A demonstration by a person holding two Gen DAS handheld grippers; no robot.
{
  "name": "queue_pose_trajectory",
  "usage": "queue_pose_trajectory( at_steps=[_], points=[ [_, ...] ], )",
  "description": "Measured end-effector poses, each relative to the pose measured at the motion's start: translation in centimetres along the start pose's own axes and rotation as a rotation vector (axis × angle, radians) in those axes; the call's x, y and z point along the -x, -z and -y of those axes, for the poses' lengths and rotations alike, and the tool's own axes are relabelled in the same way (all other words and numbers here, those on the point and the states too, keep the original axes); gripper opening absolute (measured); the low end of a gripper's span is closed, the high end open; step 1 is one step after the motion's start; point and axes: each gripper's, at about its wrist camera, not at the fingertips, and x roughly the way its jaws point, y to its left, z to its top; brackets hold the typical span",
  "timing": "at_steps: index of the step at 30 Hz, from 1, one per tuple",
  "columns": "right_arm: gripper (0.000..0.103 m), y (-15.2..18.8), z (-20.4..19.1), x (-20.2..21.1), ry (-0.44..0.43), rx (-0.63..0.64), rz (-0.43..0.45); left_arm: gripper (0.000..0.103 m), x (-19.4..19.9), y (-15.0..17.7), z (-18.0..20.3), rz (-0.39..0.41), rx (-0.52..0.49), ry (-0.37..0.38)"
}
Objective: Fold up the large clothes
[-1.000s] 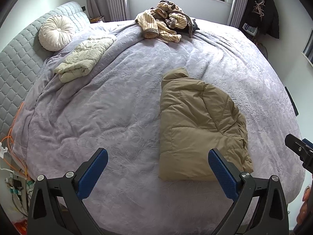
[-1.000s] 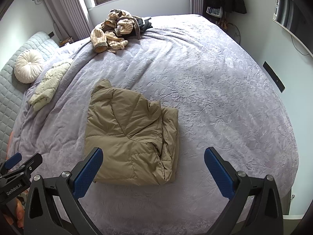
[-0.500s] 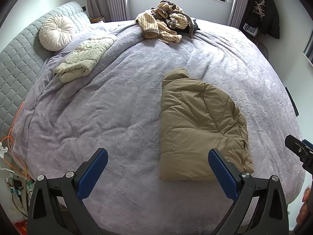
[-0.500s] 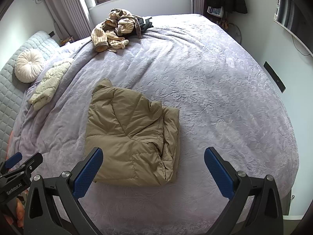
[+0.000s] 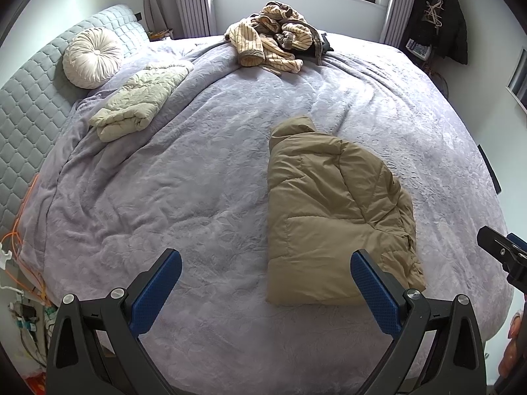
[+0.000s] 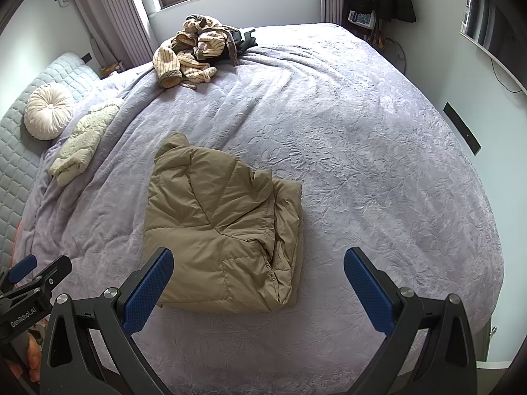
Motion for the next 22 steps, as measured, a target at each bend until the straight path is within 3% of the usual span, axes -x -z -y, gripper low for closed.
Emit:
queue_pose_trajectory(
  at_steps=[22],
  points=[
    [0.103, -0.04, -0.13, -0.02, 0.001, 0.0, -0.001, 0.103, -0.56, -0.93, 0.75, 0.01, -0.017, 0.021]
  ],
)
